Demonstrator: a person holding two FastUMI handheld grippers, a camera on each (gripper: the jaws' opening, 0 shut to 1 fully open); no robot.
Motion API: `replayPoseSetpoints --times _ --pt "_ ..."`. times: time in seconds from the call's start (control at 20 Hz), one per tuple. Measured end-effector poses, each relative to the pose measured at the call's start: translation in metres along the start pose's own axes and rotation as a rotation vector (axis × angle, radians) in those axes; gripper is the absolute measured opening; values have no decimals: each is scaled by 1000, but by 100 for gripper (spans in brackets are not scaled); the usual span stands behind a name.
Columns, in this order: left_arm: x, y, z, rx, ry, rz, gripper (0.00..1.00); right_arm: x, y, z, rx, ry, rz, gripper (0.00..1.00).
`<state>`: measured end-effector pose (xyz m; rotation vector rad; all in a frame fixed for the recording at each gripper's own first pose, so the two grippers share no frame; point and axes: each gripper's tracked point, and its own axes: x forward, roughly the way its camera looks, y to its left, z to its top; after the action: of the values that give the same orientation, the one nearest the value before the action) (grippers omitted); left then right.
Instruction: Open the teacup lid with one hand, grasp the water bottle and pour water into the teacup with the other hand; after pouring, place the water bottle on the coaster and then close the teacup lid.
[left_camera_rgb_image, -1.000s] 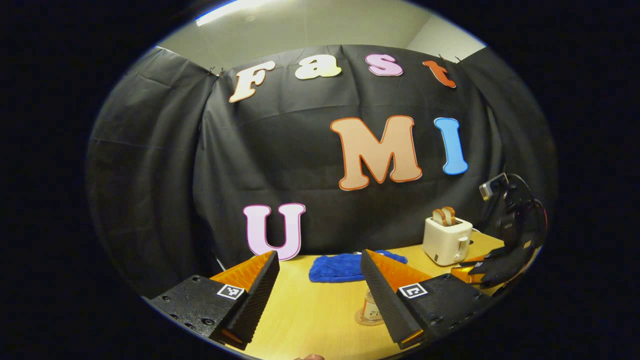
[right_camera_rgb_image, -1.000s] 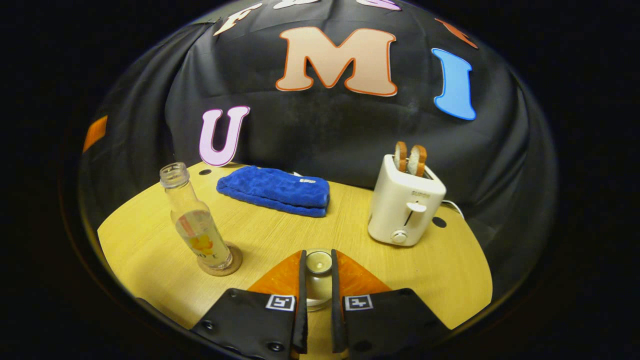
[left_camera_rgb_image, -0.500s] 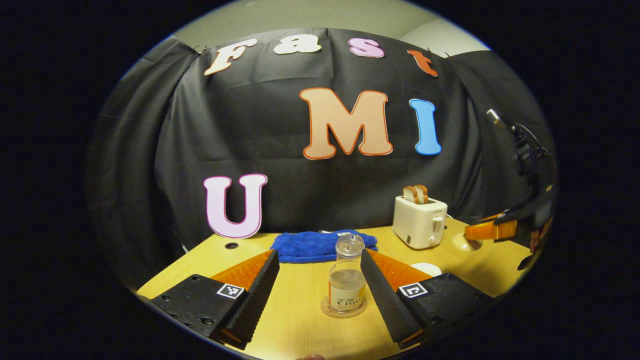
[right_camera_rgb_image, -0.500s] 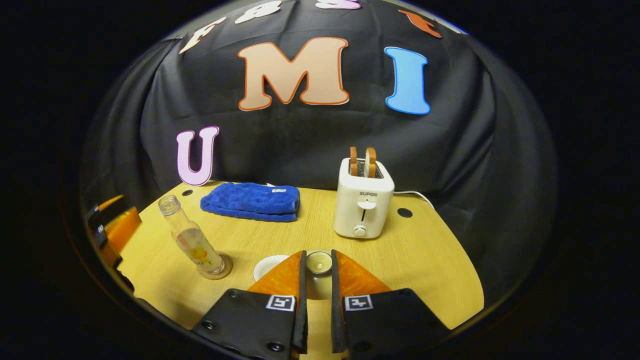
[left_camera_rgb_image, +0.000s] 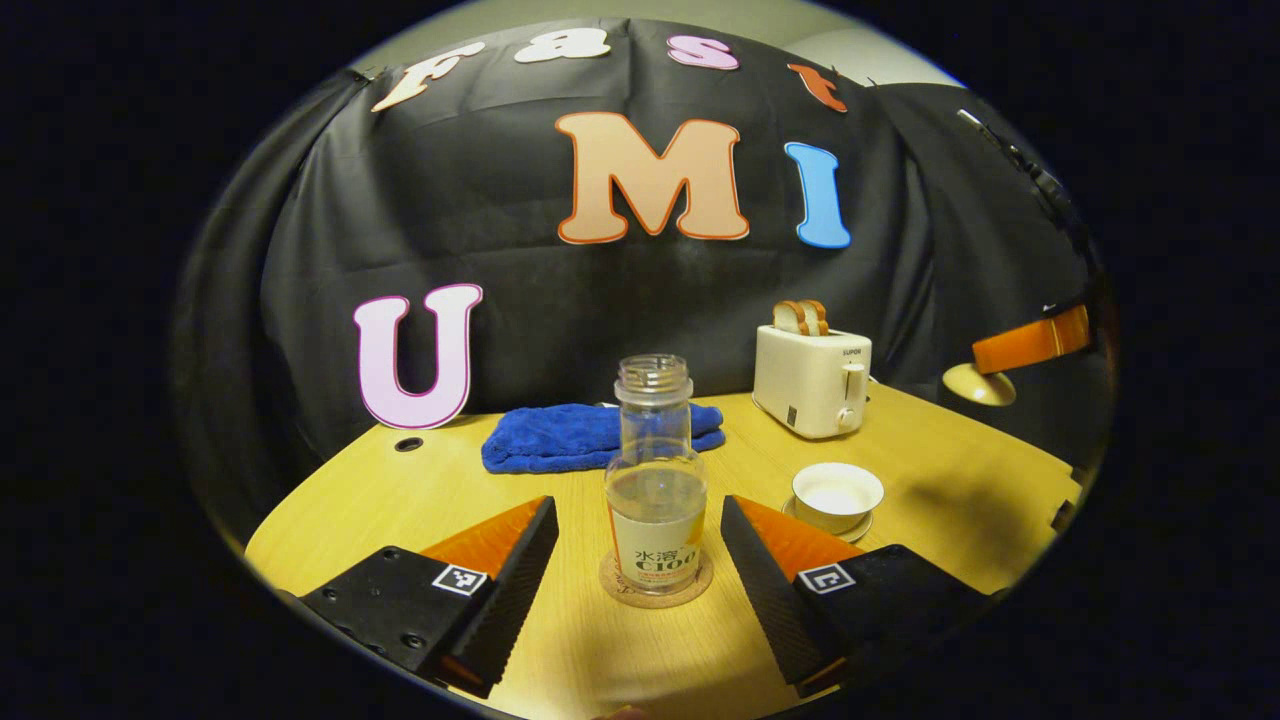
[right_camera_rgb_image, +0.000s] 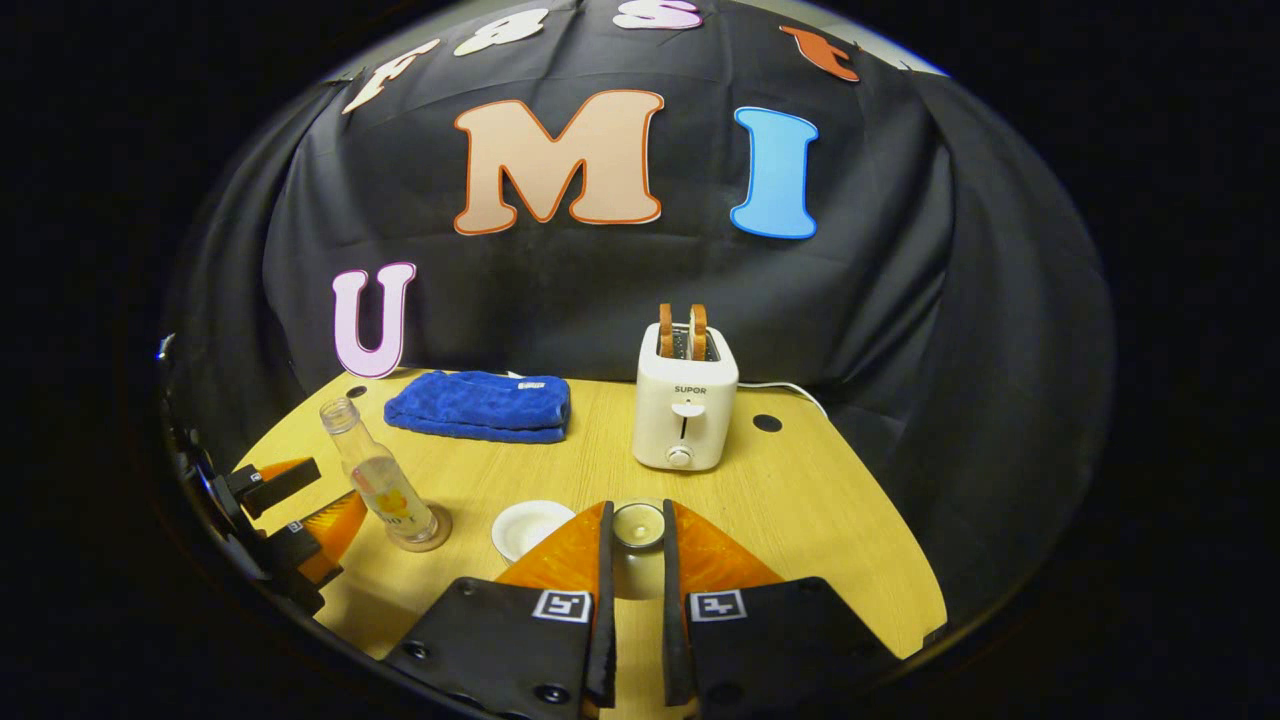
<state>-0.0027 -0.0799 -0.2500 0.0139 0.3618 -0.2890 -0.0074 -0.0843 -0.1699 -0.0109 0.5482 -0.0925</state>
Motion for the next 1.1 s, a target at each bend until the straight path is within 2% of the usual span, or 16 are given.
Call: replayPoseSetpoints --times 0.45,0.9,1.1 --pt "37 -10 -43 35 117 -43 97 -20 -16 -7 -9 7 -51 22" --pt "52 -12 -58 53 151 -55 97 -26 -27 -11 -7 19 -69 22" --pt "53 -7 -58 83 159 -52 82 -20 -26 -16 -8 29 -55 22"
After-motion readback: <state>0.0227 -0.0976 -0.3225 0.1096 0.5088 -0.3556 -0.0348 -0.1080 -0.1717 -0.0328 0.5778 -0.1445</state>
